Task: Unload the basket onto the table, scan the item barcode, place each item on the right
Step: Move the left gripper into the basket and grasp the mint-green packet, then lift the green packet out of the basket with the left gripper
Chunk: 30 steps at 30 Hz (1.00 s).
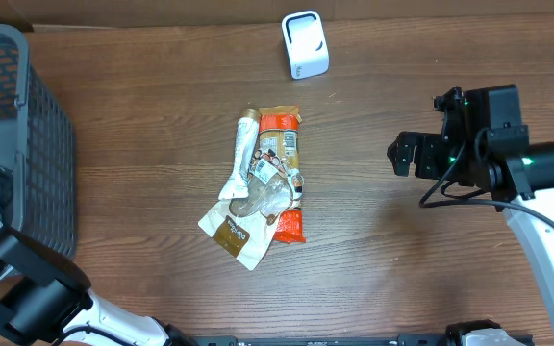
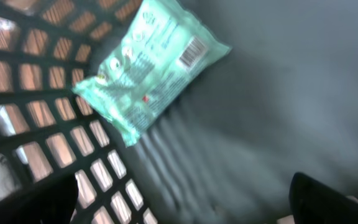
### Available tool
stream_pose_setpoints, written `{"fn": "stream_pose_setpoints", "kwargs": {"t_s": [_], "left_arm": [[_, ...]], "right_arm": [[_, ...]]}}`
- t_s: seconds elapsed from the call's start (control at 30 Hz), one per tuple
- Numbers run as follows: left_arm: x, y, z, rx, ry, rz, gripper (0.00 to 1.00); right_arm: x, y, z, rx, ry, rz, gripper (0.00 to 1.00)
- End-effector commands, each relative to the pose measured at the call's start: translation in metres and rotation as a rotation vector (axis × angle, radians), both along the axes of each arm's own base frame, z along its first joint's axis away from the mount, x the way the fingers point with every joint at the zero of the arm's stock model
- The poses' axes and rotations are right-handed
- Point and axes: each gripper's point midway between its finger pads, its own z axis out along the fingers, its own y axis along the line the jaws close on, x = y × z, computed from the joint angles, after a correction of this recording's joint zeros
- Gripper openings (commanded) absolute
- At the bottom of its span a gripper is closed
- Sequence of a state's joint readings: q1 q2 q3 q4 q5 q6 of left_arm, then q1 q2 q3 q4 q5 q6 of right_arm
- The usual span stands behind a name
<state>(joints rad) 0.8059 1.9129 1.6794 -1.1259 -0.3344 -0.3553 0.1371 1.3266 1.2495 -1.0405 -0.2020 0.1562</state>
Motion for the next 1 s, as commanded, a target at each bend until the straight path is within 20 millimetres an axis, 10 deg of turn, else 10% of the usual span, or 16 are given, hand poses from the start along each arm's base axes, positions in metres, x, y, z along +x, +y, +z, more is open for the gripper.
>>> {"fn": "stream_pose_setpoints", "kwargs": {"t_s": [0.0,0.47,0.77,0.87,0.97], "left_arm": [[-0.021,0.006,-0.036,0.035,0.145,-0.092,1.00],[-0.017,0.046,-0.060,0.139,0.203,-0.339,1.00],[-0.032,0.048,-0.115,0.025,0.282,-0.374,0.98],[-0.035,0.049,-0.124,0.010,0.283,-0.362,0.86],[-0.033,0.048,-0.126,0.008,0.267,-0.352,0.38]], "right_arm": [[0.007,-0.002,-0.005,-0.016,0.017,-0.001,1.00],[0.009,-0.002,-0.031,-0.026,0.108,-0.002,1.00],[0.009,0.000,-0.030,-0.017,0.108,-0.004,1.00],[0.009,0.002,-0.030,-0.004,0.110,0.002,1.00],[0.008,0.004,-0.029,0.007,0.111,0.007,1.00]]}}
